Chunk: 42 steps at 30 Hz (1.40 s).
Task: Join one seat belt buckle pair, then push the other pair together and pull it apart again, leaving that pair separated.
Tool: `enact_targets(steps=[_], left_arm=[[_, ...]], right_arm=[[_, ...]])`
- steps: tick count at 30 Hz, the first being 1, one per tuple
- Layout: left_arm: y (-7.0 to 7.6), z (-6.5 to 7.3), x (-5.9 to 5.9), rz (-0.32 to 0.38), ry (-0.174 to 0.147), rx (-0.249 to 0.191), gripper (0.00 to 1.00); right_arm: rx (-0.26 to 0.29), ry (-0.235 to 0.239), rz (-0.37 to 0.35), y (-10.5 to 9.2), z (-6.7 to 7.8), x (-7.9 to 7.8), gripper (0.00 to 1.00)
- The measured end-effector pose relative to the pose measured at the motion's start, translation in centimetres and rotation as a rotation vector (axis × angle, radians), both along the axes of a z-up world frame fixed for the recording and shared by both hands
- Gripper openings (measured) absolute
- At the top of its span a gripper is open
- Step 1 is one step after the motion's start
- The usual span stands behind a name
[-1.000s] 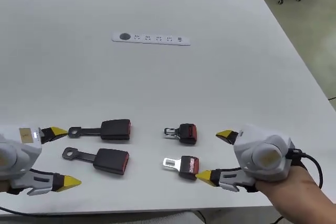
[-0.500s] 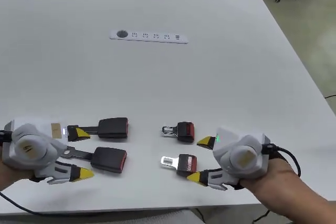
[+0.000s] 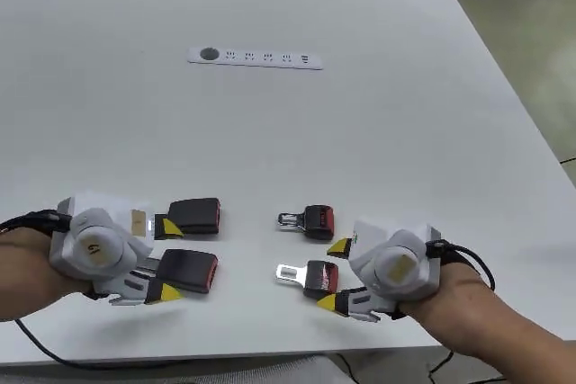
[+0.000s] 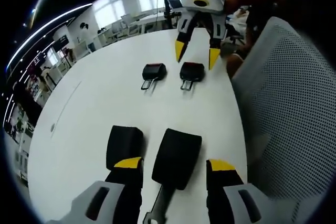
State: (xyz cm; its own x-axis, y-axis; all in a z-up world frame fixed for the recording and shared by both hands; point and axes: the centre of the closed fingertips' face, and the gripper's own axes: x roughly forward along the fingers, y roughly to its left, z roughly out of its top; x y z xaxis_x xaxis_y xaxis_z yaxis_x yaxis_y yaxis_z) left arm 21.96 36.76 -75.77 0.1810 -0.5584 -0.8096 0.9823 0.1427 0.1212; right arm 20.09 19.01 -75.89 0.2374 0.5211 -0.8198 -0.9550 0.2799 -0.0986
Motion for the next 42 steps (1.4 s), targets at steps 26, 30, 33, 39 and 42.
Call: enact_targets(steps=[26, 30, 33, 39, 42], left_arm=[[-1.3, -1.3, 0.3, -0.085, 0.026, 0.034, 0.35], [-1.3, -1.5, 0.3, -0.072, 0.034, 0.023, 0.35], [-1.0, -1.8, 0.4, -0.095, 0.015, 0.052, 0.35], [-1.2, -1.8, 0.2, -0.084, 0.02, 0.059, 0.35], [-1.1, -1.8, 0.2, -0.072, 0.019, 0.05, 0.35]], right_arm=[[-0.054, 0.079, 0.098, 0.2, -1.9, 0.2, 0.33], [-0.034, 0.101, 0.097, 0.1, -2.2, 0.6, 0.33], [-0.037, 0.103, 0.116, 0.0, -2.2, 0.5, 0.33], [-0.032, 0.099, 0.164, -0.1, -2.4, 0.6, 0.33], [-0.026, 0.1, 0.176, 0.0, -2.4, 0.6, 0.33]])
